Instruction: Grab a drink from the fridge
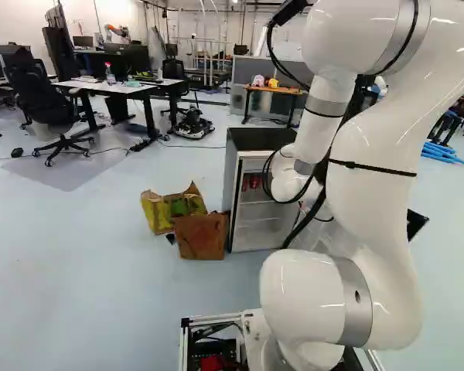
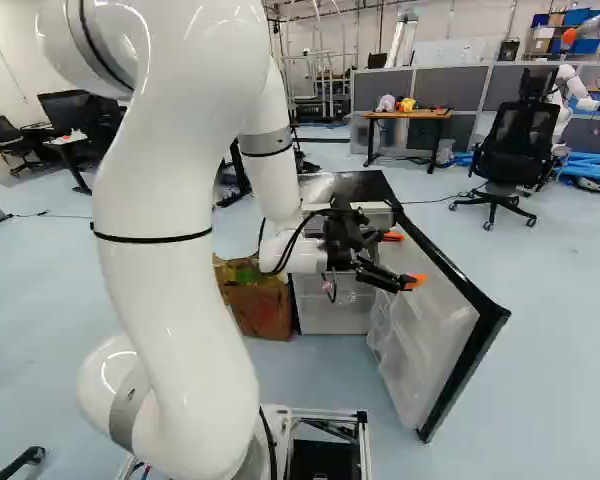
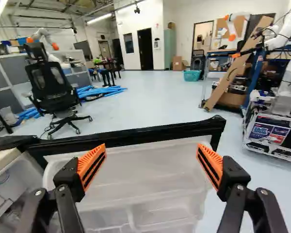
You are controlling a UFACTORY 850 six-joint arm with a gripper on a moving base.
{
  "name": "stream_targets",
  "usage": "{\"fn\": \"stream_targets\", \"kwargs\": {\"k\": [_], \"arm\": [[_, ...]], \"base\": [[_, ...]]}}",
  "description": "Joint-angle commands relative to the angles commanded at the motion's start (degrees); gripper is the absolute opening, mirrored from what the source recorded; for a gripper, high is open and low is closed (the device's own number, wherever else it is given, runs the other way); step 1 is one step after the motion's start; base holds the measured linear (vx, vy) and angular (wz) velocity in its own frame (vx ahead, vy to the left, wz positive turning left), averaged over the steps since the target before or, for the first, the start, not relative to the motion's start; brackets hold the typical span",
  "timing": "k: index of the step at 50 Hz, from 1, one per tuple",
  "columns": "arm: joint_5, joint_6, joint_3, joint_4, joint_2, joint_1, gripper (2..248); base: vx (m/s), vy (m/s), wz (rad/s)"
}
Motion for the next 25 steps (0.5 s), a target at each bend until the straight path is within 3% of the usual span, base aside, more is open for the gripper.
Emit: {"fn": "stream_targets", "kwargs": {"k": [25], "arm": [[0.0,0.0,6.3,-15.1,4.5,-1.8,247]], "base": [[0.0,0.0,0.0]]}}
